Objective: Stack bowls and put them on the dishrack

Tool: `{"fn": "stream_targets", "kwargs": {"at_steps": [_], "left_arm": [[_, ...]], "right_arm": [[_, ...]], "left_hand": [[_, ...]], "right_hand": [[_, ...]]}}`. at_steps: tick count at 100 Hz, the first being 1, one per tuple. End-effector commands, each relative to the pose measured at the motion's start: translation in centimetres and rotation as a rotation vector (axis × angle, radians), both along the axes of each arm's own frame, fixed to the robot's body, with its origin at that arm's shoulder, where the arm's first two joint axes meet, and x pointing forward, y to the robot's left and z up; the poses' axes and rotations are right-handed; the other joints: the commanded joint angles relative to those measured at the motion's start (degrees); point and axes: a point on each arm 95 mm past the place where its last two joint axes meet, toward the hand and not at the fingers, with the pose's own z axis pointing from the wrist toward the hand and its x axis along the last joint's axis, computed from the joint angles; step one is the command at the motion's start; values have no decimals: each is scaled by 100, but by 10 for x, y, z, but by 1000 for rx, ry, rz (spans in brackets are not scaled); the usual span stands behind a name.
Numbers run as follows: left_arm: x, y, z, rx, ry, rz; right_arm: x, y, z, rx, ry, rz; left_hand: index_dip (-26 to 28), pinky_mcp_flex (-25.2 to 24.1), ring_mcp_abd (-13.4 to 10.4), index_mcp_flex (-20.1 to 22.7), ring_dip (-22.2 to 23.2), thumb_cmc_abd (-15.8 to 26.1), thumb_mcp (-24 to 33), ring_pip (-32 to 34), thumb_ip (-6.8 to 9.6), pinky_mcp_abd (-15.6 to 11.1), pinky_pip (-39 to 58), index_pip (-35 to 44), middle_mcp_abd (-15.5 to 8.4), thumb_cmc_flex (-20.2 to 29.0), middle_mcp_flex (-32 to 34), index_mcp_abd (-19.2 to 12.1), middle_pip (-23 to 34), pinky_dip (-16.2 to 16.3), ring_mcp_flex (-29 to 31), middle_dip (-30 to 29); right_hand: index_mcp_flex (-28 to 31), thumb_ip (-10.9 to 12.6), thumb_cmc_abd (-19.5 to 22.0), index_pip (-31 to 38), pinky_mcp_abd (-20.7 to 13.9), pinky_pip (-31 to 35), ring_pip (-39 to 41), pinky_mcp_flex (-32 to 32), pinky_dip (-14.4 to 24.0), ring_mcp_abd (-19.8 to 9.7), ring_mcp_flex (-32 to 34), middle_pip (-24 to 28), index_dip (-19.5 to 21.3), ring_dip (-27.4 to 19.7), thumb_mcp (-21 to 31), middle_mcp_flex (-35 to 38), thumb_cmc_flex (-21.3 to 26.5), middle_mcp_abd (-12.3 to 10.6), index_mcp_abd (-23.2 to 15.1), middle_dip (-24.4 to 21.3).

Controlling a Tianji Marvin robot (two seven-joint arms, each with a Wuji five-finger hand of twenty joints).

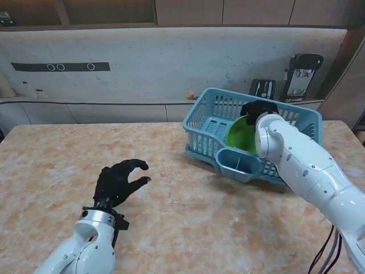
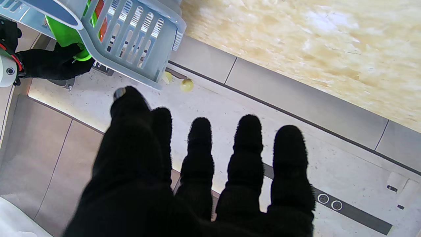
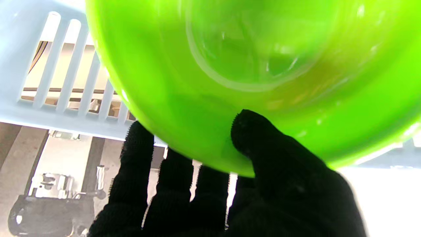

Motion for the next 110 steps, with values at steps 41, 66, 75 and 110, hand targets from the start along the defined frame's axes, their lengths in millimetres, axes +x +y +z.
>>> {"fn": "stream_targets", "kwargs": {"at_steps": [41, 66, 75, 110], "left_arm": [[-1, -2, 0, -8, 13, -5], [0, -4, -1, -9, 13, -12], [0, -5, -1, -10, 14, -14], [2, -10, -1, -15, 11, -29]], "right_arm": [[-4, 4, 5, 4, 25, -17], [-15, 4, 14, 28, -17, -7], [-21, 4, 17, 35, -34, -1], [-50, 1, 20, 80, -126, 47]], "left_hand": [[157, -74, 49, 144, 56, 246, -116, -3, 136, 65, 69, 26, -18, 66, 65, -141, -36, 70, 20, 39], [162, -69, 47, 152, 57, 249, -118, -2, 136, 69, 75, 31, -12, 63, 65, -136, -37, 73, 21, 38], [161, -69, 49, 154, 56, 247, -117, -5, 136, 68, 75, 31, -16, 65, 64, -139, -38, 73, 16, 39], [157, -62, 48, 146, 55, 254, -117, -5, 138, 56, 75, 16, -13, 60, 61, -136, -42, 72, 23, 38]], "right_hand": [[-504, 608, 649, -1142, 82, -211, -429, -671, -42, 228, -702, -199, 211, -411, -856, -827, -1155, 453, 743, -866], [-330, 528, 474, -927, 131, -113, -402, -634, 22, 255, -605, -134, 406, -368, -689, -664, -1361, 404, 529, -785], [-289, 394, 391, -754, 134, -81, -376, -584, 42, 257, -551, -120, 339, -337, -549, -581, -1401, 382, 453, -740], [-187, 176, 125, -44, 121, 177, -138, -285, 160, 210, -193, -5, 84, -192, -292, -175, -1387, 256, 116, -606]]}}
